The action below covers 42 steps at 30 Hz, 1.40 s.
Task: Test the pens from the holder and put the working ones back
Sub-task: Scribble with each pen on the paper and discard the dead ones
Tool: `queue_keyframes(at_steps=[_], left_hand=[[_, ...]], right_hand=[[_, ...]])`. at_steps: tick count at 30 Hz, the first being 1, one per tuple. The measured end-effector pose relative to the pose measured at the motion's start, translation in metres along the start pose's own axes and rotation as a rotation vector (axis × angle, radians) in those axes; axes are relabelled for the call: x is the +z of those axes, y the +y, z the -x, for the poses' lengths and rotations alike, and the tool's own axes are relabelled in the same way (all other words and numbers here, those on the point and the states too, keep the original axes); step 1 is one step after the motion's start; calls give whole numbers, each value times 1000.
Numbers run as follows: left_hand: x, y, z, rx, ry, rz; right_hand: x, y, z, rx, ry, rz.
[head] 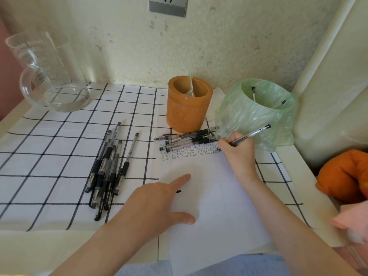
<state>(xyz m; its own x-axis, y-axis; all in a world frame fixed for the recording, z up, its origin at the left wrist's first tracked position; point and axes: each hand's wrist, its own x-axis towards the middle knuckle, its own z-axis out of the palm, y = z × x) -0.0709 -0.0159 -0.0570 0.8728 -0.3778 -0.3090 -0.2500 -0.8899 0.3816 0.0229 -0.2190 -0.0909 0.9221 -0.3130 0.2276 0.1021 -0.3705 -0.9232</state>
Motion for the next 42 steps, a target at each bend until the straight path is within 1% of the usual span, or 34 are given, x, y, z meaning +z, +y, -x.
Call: queue_keyframes(at_steps=[13, 17, 19, 21, 22, 24, 26, 28, 30, 32, 35, 39, 42], left_hand=[[-1, 1, 1, -17, -21, 4], [-3, 1, 2, -18, -32, 12], [-3, 2, 2, -17, -35, 22], [-3, 1, 2, -8, 1, 90], [-3, 2, 2, 3, 41, 163], [-5, 2, 2, 42, 154, 382], [-11, 0, 0, 54, 238, 569], [-15, -3, -3, 48, 281, 672], [-18, -3, -5, 67, 336, 770], [-19, -1, -3, 104, 381, 815], [-21, 1, -1, 138, 422, 853], [-23, 2, 0, 139, 431, 874], [-22, 1, -1, 145, 426, 839]], right_hand=[[1, -2, 1, -23, 10, 15], [-1, -2, 0, 7, -4, 12], [-1, -9, 2, 44, 10, -61], [-4, -22, 5, 47, 5, -212], [-5, -31, 7, 45, -30, -293], [-10, -48, 14, 87, -145, -404], [-13, -58, 19, 217, -285, -483], [-15, -62, 24, 365, -428, -616], [-14, -65, 29, 392, -518, -681], [-12, -68, 34, 352, -549, -649], [-12, -70, 39, 330, -523, -581], [-11, -71, 41, 319, -537, -544], [-9, -71, 44, 313, -558, -499]])
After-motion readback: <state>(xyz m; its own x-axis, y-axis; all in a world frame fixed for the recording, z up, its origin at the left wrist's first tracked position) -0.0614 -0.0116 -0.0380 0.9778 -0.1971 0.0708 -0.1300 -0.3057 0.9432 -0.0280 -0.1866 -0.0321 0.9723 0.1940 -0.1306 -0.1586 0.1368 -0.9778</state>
